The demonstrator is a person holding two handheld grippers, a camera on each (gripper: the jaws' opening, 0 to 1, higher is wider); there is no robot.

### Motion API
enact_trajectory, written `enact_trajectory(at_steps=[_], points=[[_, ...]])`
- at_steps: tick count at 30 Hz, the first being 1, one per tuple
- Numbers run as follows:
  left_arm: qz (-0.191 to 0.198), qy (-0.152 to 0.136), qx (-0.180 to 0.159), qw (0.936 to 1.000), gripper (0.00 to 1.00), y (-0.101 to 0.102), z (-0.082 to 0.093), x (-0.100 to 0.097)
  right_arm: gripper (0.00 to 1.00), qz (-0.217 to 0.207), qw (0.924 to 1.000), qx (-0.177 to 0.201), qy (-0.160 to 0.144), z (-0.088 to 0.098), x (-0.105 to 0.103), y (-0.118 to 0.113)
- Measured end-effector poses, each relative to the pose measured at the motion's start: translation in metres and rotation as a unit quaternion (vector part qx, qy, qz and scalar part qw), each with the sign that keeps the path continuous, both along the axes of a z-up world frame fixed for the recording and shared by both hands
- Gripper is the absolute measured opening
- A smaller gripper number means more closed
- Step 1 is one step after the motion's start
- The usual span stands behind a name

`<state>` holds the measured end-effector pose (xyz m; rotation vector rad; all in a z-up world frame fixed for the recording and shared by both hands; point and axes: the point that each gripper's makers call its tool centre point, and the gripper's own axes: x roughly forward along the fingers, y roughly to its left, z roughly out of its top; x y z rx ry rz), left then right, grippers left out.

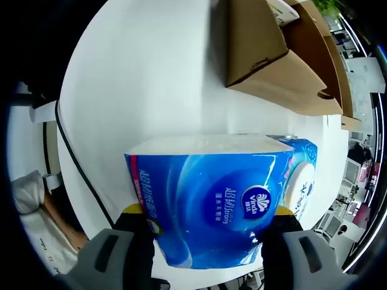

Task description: Operate the shoe box by opening the lid, removing the specified soft item, and placing it in the target area until the item is outside and the box remains undamaged.

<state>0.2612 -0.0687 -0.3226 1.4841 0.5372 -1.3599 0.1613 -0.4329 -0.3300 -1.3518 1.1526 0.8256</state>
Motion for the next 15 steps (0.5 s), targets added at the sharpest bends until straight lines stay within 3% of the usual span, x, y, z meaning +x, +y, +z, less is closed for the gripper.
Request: enact_trajectory(at_steps=[15], points=[[0.000,-0.001,0.000,1.0000,0.17,-0.0006,-0.0001,0.0000,0.72,0.006,1.0000,-0.001,0.006,-0.0052,-0.0009,0.0007]])
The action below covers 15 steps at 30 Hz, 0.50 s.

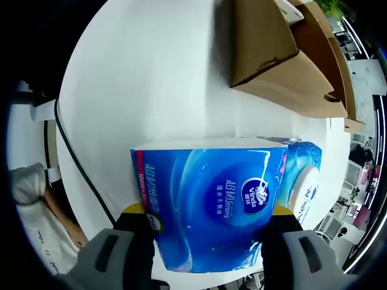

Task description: Operate the shoe box by opening the lid, removing the specified soft item, and placing it in the target area until the item is outside and the box remains undamaged.

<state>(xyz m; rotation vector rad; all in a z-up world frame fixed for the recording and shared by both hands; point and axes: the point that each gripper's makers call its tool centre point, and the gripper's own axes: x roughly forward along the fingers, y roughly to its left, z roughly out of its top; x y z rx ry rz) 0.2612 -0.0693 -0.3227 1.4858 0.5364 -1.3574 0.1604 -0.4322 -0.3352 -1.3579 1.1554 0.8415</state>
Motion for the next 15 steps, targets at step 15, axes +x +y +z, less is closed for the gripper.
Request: enact_trajectory(at_steps=[15], points=[[0.000,0.000,0.000,1.0000,0.18,0.0016,-0.0002,-0.0051,0.72,0.015,0.9999,0.004,-0.006,0.0004,0.0028,-0.0006]])
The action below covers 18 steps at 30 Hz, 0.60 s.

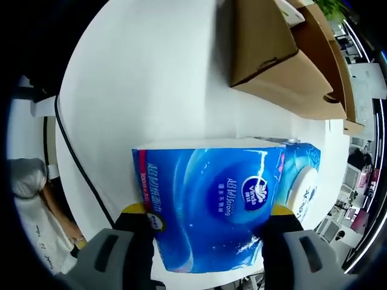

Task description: Operate the shoe box by opening the lid, removing the specified soft item, and placing it in the target area until the item is outside and the box remains undamaged.

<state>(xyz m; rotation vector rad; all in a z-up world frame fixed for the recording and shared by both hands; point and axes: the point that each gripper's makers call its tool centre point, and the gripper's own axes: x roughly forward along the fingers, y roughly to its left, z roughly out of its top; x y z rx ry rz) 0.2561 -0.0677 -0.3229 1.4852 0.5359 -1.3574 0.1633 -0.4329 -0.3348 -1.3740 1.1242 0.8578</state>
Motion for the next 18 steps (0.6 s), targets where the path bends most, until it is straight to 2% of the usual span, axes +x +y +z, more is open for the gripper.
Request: enact_trajectory(at_steps=[18], points=[[0.000,0.000,0.000,1.0000,0.18,0.0008,-0.0006,-0.0035,0.68,0.010,0.9999,-0.003,-0.006,0.0058,-0.0006,0.0011]])
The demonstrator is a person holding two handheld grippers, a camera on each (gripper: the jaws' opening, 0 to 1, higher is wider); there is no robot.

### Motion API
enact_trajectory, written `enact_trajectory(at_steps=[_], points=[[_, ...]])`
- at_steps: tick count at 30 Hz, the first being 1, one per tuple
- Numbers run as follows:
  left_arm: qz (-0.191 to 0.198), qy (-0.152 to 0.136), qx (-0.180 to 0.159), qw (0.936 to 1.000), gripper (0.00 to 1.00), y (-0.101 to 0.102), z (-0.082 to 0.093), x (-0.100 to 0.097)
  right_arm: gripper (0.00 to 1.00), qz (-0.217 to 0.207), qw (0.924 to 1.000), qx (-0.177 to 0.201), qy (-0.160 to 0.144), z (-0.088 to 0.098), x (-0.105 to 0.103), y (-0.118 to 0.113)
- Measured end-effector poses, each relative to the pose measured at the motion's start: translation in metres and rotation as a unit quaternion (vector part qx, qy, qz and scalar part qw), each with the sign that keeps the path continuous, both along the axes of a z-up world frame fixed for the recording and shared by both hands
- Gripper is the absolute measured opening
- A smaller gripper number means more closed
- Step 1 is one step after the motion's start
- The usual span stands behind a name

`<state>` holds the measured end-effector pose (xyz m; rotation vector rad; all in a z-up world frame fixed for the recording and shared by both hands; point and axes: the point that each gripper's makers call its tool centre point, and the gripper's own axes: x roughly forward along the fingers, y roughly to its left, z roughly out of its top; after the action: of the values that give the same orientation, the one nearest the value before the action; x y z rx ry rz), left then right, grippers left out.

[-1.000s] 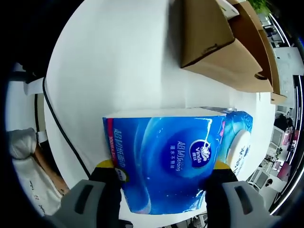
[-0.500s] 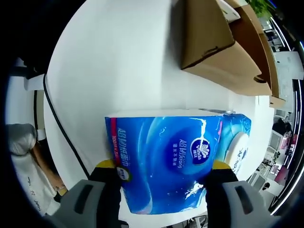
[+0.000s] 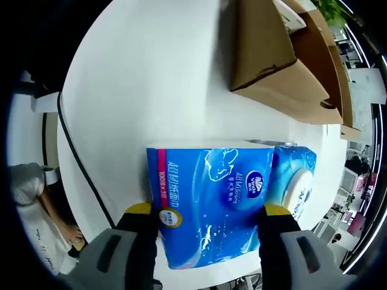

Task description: Operate the shoe box by opening the lid, removing the specified soft item, and placing it in the target area until the item is outside and the box remains undamaged.

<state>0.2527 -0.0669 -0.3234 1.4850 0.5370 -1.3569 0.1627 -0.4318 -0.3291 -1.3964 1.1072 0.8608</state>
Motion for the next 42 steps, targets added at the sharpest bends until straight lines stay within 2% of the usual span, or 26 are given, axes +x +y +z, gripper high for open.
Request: enact_trajectory(at_steps=[9,17,22,25,26,29,30,35,37,40,41,42], points=[[-0.002,-0.001,0.000,1.0000,0.18,-0.002,0.000,0.003,0.59,0.013,0.9997,-0.003,-0.021,0.021,-0.011,0.000],[-0.001,-0.001,-0.001,1.0000,0.18,-0.001,0.000,0.002,0.58,0.007,0.9996,-0.008,-0.025,0.030,-0.019,-0.003],[-0.002,0.000,-0.001,1.0000,0.18,0.000,0.000,0.002,0.58,-0.001,0.9992,-0.001,-0.040,0.045,-0.023,0.002],[-0.002,0.000,-0.002,1.0000,0.18,0.000,0.000,0.003,0.58,-0.005,0.9981,0.007,-0.061,0.057,-0.020,0.007],[-0.002,-0.001,-0.001,1.0000,0.18,0.000,0.000,0.002,0.58,-0.003,0.9967,0.017,-0.079,0.063,-0.015,0.014],[-0.003,-0.021,0.006,0.9997,0.20,0.000,-0.001,0.002,0.58,-0.021,0.9913,0.079,-0.103,0.072,-0.008,0.038],[-0.004,-0.022,0.008,0.9997,0.22,0.001,-0.002,0.001,0.58,-0.021,0.9898,0.089,-0.109,0.074,-0.006,0.044],[-0.002,-0.014,-0.004,0.9999,0.21,0.001,0.001,0.007,0.58,-0.004,0.9805,0.106,-0.166,0.102,0.008,0.077],[-0.004,-0.013,-0.005,0.9999,0.21,0.001,0.001,0.008,0.58,0.007,0.9776,0.119,-0.173,0.109,0.008,0.090],[-0.004,-0.014,-0.003,0.9999,0.21,-0.001,0.001,0.009,0.58,0.033,0.9762,0.118,-0.179,0.121,0.007,0.108],[-0.004,-0.014,-0.003,0.9999,0.21,-0.001,0.001,0.010,0.57,0.037,0.9731,0.129,-0.187,0.126,0.009,0.116],[-0.003,-0.015,-0.003,0.9999,0.21,-0.001,0.001,0.010,0.58,0.045,0.9652,0.168,-0.195,0.135,0.012,0.131]])
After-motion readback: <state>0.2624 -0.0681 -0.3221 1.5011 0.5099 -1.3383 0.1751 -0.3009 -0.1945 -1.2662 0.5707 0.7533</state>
